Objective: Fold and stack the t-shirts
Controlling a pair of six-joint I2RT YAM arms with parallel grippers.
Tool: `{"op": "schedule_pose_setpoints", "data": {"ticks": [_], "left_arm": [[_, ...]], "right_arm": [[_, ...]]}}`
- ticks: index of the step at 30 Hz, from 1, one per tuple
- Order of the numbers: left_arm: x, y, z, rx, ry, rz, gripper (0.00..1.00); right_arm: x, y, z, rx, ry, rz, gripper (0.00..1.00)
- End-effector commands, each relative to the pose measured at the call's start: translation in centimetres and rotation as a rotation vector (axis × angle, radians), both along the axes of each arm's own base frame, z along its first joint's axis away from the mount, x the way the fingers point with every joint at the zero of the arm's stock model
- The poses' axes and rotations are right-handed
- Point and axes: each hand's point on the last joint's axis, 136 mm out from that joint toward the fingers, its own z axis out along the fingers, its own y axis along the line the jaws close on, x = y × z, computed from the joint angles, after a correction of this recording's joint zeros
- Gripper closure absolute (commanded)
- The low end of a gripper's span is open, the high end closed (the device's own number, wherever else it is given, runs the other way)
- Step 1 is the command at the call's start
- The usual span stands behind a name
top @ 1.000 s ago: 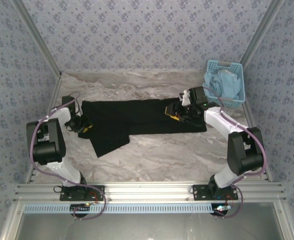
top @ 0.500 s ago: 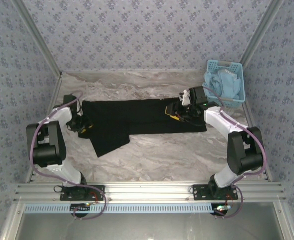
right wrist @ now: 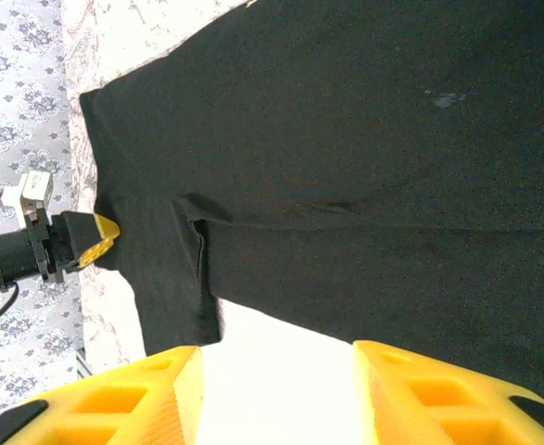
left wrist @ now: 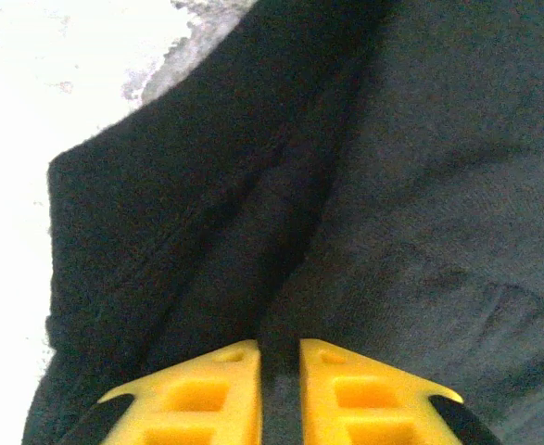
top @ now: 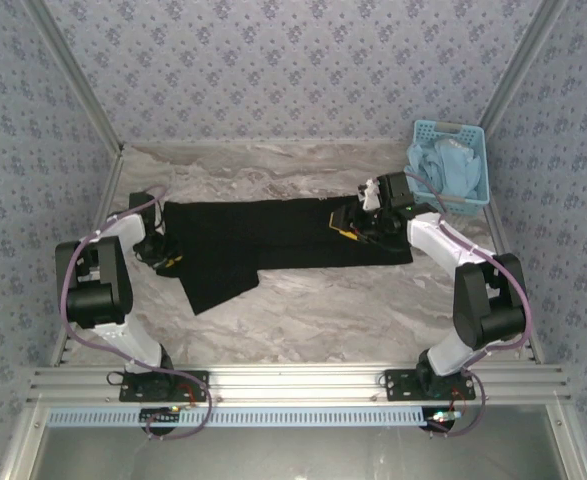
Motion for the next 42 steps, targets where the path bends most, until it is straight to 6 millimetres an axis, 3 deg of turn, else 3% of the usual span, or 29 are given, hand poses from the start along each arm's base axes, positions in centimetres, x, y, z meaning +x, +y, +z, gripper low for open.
{"op": "schedule_pose_setpoints", "data": {"ticks": [1,10,14,25,33,37,42], "left_arm": [[1.1,-0.3,2.5,-0.001,-0.065,-0.002,0.87],[0.8,-0.2,4.2,0.005,-0.074,0.007,1.00],[0.8,-0.5,4.7,-0.009,-0.065,0.007,1.00],[0.0,-1.0,2.4,-0.019,0.042,-0.029,0.79],[0.0,-1.4,1.9,-0.010,0.052,-0.042,0.80],[-0.3,-0.7,2.4,0.038,0.060,-0.051,0.81],[-0.5,-0.4,2.8,0.052,0.025,-0.059,0.69]], "right_arm": [[0.5,0.1,1.0,0.017,-0.004,-0.001,0.52],[0.7,0.2,0.8,0.019,-0.001,0.002,0.53],[0.6,0.3,0.7,0.021,0.003,0.005,0.53],[0.2,0.2,0.6,0.017,0.011,0.011,0.53],[-0.1,0.1,0.4,0.014,0.018,0.011,0.53],[-0.2,0.1,0.4,0.016,0.016,0.013,0.53],[-0.2,0.1,0.2,0.016,0.017,0.010,0.53]]}}
